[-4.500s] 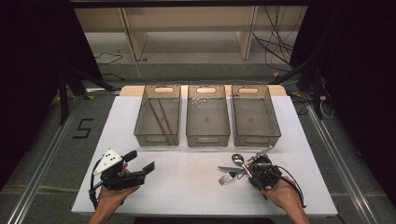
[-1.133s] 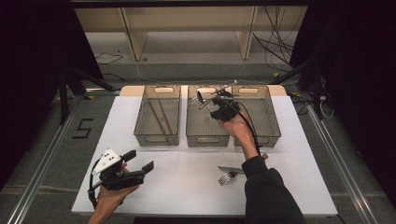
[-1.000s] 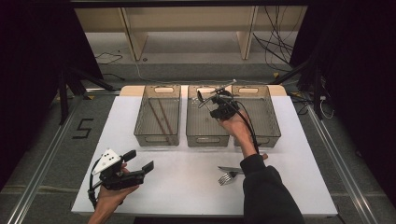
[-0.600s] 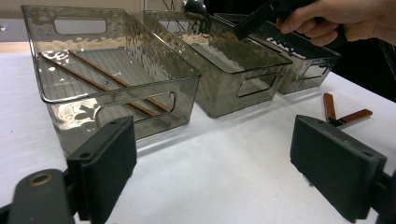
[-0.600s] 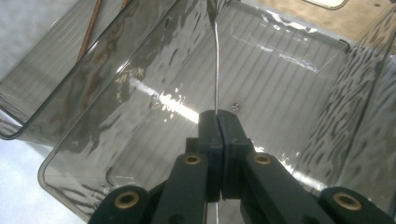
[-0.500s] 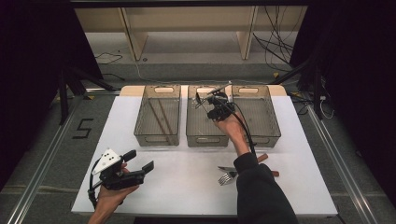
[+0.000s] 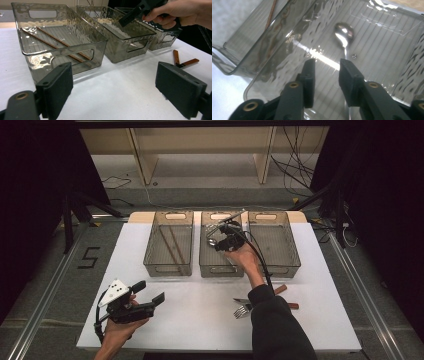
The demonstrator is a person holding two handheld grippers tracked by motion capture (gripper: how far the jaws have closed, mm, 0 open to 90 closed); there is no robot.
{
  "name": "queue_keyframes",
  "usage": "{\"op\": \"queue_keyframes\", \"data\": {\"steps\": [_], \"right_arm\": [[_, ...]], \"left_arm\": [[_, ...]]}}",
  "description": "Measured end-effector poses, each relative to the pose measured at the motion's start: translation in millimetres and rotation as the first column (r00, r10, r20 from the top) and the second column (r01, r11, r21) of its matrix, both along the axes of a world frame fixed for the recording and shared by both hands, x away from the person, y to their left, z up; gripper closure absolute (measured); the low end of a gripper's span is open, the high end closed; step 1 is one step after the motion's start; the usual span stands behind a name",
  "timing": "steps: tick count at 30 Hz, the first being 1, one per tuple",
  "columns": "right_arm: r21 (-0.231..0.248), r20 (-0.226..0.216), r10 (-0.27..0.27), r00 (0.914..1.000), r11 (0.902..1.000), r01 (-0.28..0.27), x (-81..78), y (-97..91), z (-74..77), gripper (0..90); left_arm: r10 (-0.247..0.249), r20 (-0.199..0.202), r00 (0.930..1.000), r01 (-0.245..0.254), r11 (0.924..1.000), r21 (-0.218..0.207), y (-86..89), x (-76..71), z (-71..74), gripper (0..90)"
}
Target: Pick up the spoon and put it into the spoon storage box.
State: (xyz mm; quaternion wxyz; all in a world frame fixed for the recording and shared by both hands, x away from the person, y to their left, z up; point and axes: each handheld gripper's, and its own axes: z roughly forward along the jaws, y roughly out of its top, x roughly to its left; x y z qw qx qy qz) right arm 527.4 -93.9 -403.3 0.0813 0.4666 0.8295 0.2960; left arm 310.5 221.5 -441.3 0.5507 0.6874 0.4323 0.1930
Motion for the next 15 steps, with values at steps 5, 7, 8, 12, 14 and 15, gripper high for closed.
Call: {"op": "queue_keyframes", "data": {"steps": [5,7,8,12,14,15], "right_arm": [[-0.012,0.023,0.027,0.9994,0.9996,-0.026,-5.5,-1.0,5.9,59.3],[-0.011,0.041,0.045,0.9981,0.9989,-0.045,-8.6,-2.5,9.5,56.0],[-0.016,0.047,0.053,0.9975,0.9985,-0.052,-10.5,-3.3,11.8,53.6],[-0.029,0.057,0.076,0.9954,0.9968,-0.075,-20.0,-7.0,21.9,48.1],[-0.026,0.069,0.088,0.9938,0.9959,-0.086,-25.5,-9.1,27.1,45.0],[-0.025,0.072,0.096,0.9928,0.9952,-0.094,-28.0,-10.3,29.5,43.7]], "left_arm": [[0.0,0.0,1.0,0.0,1.0,0.0,0.0,-0.1,0.1,13.9],[0.0,0.0,1.0,0.0,1.0,0.001,0.3,-0.1,0.1,13.9],[0.0,0.0,1.0,0.0,1.0,0.001,0.3,0.0,0.0,13.9],[-0.001,-0.001,1.0,0.001,1.0,0.006,-0.2,0.0,-0.2,13.9],[0.0,-0.001,1.0,0.0,1.0,0.004,-0.3,-0.2,0.0,13.9],[-0.001,-0.002,1.0,0.001,1.0,0.006,-0.1,-0.1,0.0,13.9]]}}
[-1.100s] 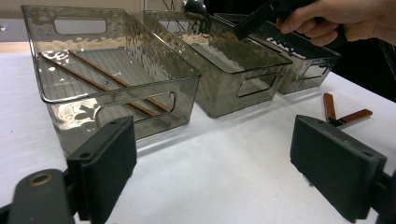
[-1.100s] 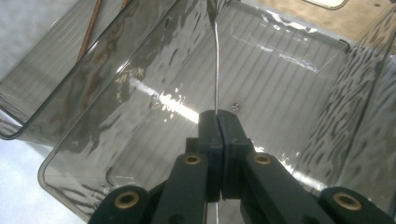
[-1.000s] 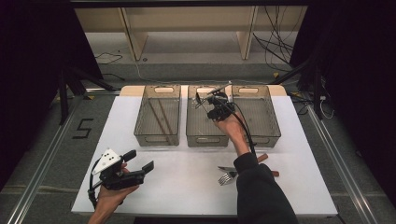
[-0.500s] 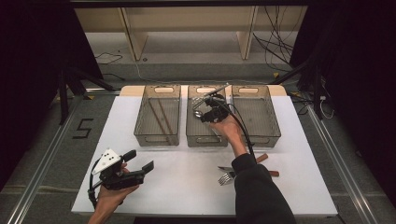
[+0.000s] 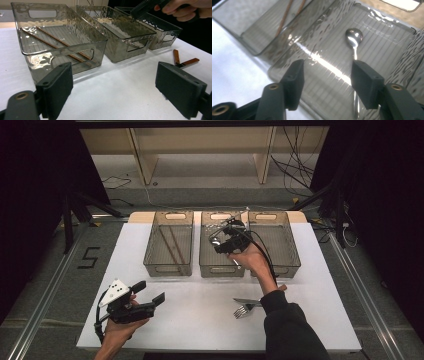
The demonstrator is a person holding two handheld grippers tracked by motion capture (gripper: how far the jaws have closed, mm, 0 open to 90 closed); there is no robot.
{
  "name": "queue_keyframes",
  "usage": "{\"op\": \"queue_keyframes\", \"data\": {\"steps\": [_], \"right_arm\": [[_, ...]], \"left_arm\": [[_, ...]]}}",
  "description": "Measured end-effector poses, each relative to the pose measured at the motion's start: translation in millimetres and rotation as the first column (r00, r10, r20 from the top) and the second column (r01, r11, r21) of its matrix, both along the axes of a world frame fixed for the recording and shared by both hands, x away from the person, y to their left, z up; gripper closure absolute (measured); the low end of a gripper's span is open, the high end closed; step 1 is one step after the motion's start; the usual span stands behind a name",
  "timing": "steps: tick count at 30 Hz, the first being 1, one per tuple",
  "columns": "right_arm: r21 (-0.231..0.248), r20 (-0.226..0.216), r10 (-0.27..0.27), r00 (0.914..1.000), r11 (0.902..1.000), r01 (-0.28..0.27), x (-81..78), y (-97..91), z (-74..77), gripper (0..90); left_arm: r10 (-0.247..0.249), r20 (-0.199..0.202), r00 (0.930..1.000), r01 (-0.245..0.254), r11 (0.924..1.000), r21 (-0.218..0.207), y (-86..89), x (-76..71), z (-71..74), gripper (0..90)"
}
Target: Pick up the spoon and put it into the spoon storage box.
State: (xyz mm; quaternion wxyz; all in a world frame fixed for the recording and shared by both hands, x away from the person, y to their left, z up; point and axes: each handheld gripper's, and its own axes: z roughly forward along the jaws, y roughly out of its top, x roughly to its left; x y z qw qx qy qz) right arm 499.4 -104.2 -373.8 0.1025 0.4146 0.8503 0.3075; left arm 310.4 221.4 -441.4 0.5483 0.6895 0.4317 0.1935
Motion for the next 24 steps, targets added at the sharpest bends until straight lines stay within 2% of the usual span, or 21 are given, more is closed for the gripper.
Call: {"op": "queue_keyframes", "data": {"steps": [3,6,10,19,24], "right_arm": [[0.001,0.01,0.008,0.9999,1.0,-0.009,-7.7,-4.2,7.4,39.0],[0.039,0.019,0.023,0.9995,0.9989,-0.024,-16.3,-11.5,14.9,36.2],[0.054,0.034,0.045,0.9984,0.9975,-0.047,-31.2,-22.8,22.6,33.1],[0.081,0.062,0.062,0.9962,0.9945,-0.067,-63.5,-52.1,26.4,31.0],[0.088,0.059,0.074,0.9955,0.993,-0.079,-78.7,-67.8,23.8,30.8]], "left_arm": [[0.0,0.0,1.0,0.0,1.0,0.0,0.0,0.0,-0.1,13.9],[0.003,0.001,1.0,-0.003,1.0,-0.004,-0.3,0.0,-0.2,13.9],[0.001,-0.001,1.0,-0.001,1.0,0.002,-0.4,0.0,-0.3,13.9],[0.001,-0.002,1.0,-0.001,1.0,0.004,-1.1,0.2,-0.4,13.9],[0.003,-0.002,1.0,-0.003,1.0,0.001,-1.4,0.4,-0.6,13.9]]}}
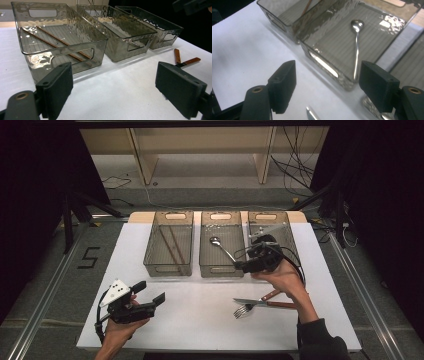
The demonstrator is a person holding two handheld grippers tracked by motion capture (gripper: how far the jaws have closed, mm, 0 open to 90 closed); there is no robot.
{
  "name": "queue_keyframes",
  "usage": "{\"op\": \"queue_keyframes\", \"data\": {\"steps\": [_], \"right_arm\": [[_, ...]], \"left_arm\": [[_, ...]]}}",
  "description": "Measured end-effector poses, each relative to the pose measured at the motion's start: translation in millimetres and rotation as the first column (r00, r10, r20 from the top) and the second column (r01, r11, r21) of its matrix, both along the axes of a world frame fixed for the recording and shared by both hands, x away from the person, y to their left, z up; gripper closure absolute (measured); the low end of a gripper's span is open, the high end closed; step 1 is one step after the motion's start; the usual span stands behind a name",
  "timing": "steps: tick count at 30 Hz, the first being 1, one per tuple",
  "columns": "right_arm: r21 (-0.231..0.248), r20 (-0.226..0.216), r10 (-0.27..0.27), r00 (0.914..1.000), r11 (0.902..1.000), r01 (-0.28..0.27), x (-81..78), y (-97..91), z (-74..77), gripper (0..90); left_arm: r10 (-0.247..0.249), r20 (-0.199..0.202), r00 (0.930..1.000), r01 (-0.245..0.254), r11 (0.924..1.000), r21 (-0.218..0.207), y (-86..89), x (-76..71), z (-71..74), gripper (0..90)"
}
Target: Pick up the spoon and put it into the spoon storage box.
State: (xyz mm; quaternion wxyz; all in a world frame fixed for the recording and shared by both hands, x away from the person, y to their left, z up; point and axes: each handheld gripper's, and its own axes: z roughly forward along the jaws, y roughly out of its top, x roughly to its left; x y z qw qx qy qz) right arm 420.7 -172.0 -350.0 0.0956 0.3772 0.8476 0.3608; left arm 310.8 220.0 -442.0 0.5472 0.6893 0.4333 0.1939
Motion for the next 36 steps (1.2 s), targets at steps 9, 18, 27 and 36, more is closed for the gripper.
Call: {"op": "queue_keyframes", "data": {"steps": [9,18,27,36], "right_arm": [[0.015,0.005,0.004,1.0,0.9999,-0.004,-16.0,-22.3,-10.2,27.9],[-0.003,0.002,-0.003,1.0,1.0,0.003,-31.4,-41.1,-24.1,26.5],[-0.02,-0.027,-0.019,0.9995,0.9996,0.018,-34.8,-53.3,-36.3,24.6],[-0.064,-0.052,-0.023,0.9984,0.9978,0.02,-36.1,-59.8,-46.2,21.6]], "left_arm": [[0.001,0.0,1.0,-0.001,1.0,0.0,0.0,0.3,-0.3,13.9],[-0.003,0.0,1.0,0.003,1.0,0.003,-0.2,-0.2,0.2,13.9],[-0.001,-0.001,1.0,0.001,1.0,0.003,-0.7,0.4,0.1,13.9],[-0.002,-0.003,1.0,0.002,1.0,0.005,-3.4,1.8,0.8,13.9]]}}
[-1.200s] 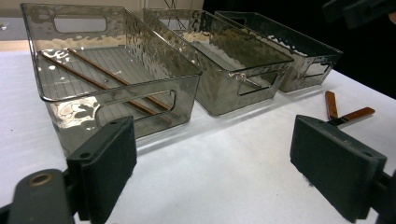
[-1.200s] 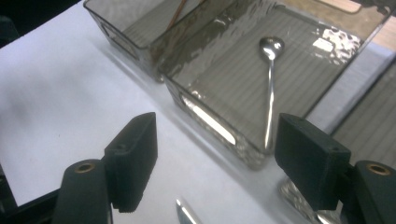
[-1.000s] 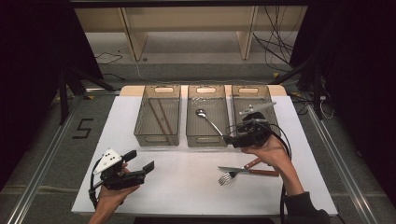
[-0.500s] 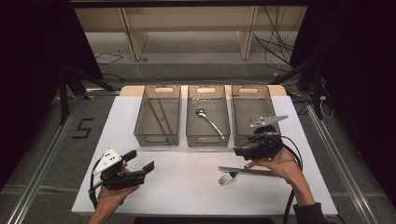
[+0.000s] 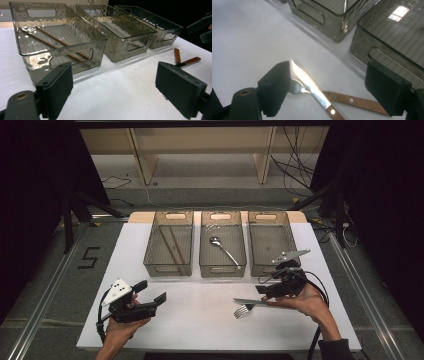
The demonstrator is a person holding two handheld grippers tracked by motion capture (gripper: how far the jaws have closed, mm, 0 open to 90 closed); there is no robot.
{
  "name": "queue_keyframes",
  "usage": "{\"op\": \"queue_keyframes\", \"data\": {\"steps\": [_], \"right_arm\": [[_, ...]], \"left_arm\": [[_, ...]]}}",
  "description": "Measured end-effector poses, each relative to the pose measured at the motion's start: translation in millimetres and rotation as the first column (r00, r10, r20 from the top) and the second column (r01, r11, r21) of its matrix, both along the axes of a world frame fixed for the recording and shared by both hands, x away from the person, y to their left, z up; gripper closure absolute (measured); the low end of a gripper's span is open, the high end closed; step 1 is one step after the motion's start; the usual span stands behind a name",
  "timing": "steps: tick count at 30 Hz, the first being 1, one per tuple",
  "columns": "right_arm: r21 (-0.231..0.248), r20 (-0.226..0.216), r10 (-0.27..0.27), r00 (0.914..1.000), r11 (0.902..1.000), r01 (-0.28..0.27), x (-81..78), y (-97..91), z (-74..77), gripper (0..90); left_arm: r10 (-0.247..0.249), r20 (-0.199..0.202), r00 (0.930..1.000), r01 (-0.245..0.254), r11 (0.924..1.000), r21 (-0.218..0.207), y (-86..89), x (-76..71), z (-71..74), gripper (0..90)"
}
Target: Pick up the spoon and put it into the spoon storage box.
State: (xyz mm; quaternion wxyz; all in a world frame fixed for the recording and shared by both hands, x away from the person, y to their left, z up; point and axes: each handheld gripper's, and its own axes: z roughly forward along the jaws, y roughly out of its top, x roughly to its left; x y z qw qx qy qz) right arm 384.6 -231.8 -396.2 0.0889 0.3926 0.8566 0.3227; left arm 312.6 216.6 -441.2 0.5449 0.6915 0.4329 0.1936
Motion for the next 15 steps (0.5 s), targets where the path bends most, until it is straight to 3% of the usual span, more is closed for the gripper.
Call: {"op": "queue_keyframes", "data": {"steps": [15], "right_arm": [[-0.059,-0.038,0.005,0.9992,0.9982,-0.008,-2.5,-1.8,-8.9,21.6]], "left_arm": [[0.0,-0.003,1.0,0.0,1.0,-0.003,1.6,-0.5,0.1,13.9]]}}
